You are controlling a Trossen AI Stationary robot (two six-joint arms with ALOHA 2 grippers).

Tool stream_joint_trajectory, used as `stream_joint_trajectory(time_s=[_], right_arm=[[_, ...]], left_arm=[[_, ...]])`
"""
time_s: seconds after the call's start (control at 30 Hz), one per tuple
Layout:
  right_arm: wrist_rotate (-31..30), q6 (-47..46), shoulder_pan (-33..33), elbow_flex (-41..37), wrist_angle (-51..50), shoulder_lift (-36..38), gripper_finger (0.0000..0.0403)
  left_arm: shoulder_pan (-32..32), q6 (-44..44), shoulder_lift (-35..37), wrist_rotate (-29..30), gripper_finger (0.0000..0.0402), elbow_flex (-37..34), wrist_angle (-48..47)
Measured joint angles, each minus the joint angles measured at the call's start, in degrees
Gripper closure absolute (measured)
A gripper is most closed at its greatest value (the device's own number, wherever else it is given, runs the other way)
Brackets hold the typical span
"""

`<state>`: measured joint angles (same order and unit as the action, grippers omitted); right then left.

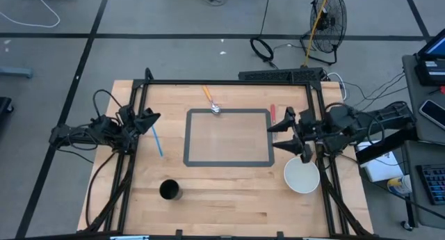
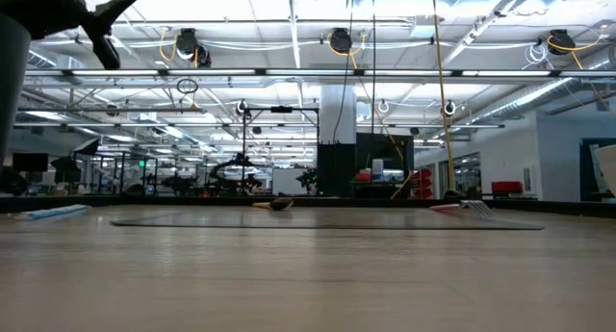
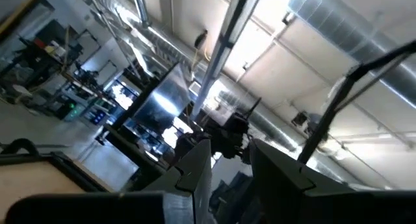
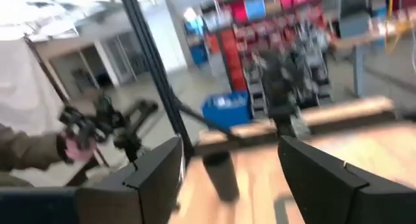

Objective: Pick & Place Utensil
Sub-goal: Put the white bowl on the table mat

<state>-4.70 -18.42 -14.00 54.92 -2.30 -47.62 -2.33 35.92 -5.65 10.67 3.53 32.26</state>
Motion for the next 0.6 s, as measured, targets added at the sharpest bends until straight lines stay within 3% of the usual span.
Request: stream_joint_trajectory(time_s=[0.27, 0.4, 0.6], right_arm=[[-8.4, -4.9, -1.7, 8.8, -24.2, -7.2, 0.0149], [-8.6, -9.3, -2.0, 14.0, -39.4, -13.1, 0.0149], [-8.6, -25.4, -3.8, 16.0, -65.1, -15.8, 0.0149]], left_arm=[[0.0, -7.7, -14.3, -2.0, 0.0289, 15.6, -16.3], [0.0, -14.1, -21.8, -1.7, 0.0289, 21.9, -17.0], [0.0, -16.4, -28.0, -1.8, 0.0289, 26.8, -17.2]])
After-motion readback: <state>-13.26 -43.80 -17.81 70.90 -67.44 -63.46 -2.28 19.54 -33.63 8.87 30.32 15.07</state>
